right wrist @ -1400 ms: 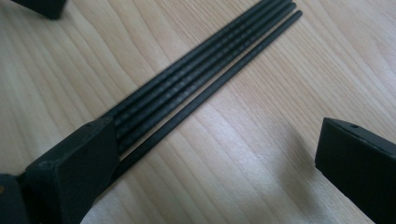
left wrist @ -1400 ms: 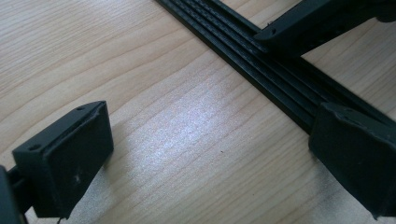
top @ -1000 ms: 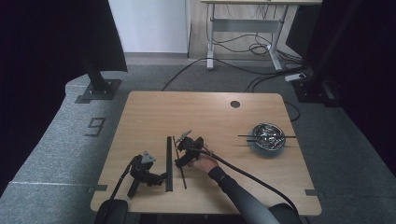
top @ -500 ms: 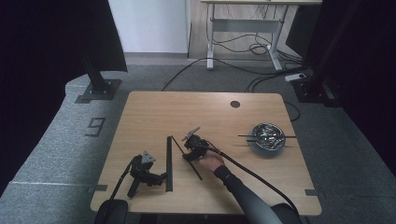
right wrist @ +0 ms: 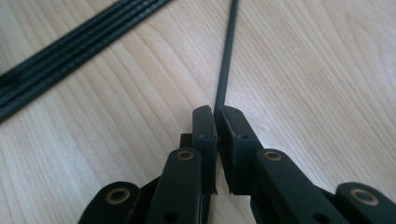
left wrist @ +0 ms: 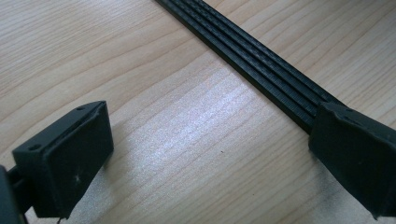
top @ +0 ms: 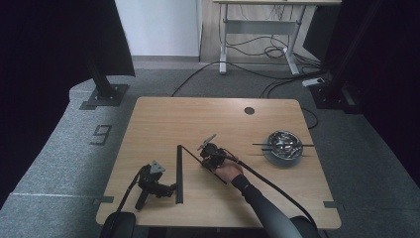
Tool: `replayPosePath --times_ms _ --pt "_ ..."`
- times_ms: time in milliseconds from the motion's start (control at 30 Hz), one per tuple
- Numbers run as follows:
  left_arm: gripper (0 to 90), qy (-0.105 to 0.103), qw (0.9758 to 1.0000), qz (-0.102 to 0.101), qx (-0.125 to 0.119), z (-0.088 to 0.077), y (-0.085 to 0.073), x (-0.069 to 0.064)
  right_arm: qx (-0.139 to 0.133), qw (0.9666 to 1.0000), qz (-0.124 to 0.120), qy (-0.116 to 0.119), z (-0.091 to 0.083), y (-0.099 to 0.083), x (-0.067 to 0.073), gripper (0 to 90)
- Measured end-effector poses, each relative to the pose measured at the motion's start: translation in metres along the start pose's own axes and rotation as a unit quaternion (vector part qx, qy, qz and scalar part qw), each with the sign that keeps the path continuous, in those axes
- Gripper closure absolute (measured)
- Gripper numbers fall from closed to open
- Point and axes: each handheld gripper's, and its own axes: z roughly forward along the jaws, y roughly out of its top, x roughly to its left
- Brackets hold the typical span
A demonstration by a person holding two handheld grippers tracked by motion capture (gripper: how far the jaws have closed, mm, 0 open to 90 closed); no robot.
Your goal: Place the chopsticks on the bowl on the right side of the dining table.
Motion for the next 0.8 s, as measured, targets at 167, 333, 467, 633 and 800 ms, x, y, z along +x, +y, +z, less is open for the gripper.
replayPosePath --times_ms 167,333,467,633,800 --pt "0.0 0.0 1.0 0.0 0.0 0.0 0.0 0.0 -0.001 0.9999 0.012 0.0 -0.004 -0.007 -0.007 85.2" --pt "0.0 0.0 1.0 0.0 0.0 0.0 0.0 0.0 0.0 0.9998 0.019 -0.007 -0.01 -0.017 -0.013 85.2" --pt "0.0 0.0 1.0 0.0 0.0 0.0 0.0 0.0 0.003 0.9997 0.021 -0.012 -0.016 -0.026 -0.017 85.2" --pt "0.0 0.0 1.0 0.0 0.0 0.0 0.0 0.0 0.004 0.9996 0.025 -0.013 -0.024 -0.038 -0.022 85.3" --pt "0.0 0.0 1.0 0.0 0.0 0.0 0.0 0.0 0.006 0.9995 0.028 -0.013 -0.03 -0.048 -0.025 85.3"
